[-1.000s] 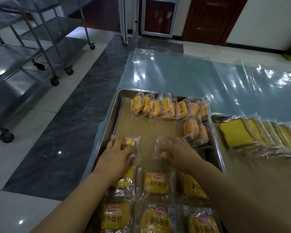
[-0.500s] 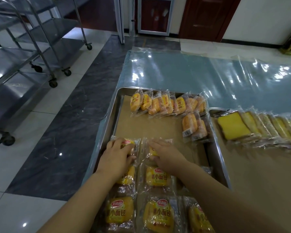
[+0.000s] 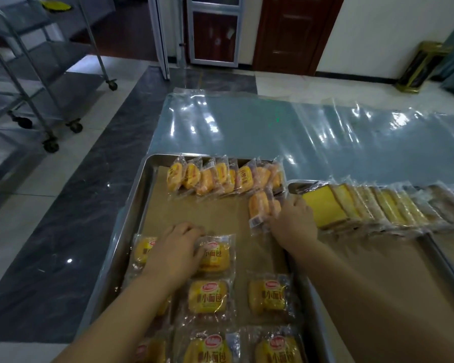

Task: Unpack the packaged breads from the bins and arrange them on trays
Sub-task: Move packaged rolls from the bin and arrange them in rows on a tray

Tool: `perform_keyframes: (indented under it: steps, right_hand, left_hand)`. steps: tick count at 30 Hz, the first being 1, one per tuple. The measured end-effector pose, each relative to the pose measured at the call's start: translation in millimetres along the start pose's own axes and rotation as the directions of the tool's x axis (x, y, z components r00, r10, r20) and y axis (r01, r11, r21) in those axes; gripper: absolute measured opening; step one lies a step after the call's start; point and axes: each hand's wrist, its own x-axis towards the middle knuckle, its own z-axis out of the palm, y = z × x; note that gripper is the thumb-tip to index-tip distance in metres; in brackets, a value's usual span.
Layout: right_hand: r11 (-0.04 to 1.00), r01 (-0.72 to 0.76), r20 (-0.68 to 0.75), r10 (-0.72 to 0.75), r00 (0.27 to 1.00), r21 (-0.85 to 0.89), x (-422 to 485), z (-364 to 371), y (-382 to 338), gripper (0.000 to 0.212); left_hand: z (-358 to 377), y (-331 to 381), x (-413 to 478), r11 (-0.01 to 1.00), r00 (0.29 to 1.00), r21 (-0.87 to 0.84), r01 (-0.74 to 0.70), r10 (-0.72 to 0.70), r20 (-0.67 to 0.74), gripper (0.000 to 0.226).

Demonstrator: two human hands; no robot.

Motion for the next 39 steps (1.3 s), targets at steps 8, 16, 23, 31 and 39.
perform_keyframes:
  steps: [8,16,23,31,39]
  right_hand:
    - [0.850,0.086,0.002,-0.102,0.995,0.519,-3,-7,-1,0.021]
    - [0.570,0.126,0.023,-0.248,0.969,0.812,-13,-31,10,0.010]
    - [0.688,0.059,0.119,-0.209,0.971,0.724,-13,-16,42,0.029]
    - [0.546,0.029,0.154,-0.287,0.946,0.837,-15,-14,52,0.009]
    - [0.562,0.286,0.046,-0.504,0.863,0.776,-8,-34,55,0.016]
  left_hand:
    - [15,52,31,0.985,0.995,-0.172,-0.029,0.045,0.090,0.054]
    - [25,78,41,0.891,0.994,-0.446,0.089,-0.107,-0.016,0.041]
    - [19,93,26,0.500,0.945,-0.818,0.284,-0.293,0.149,0.034]
    - [17,98,10,0.416,0.882,-0.820,0.394,-0.423,0.209,0.034]
    - [13,86,13,0.577,0.928,-0.764,0.288,-0.367,0.073,0.035]
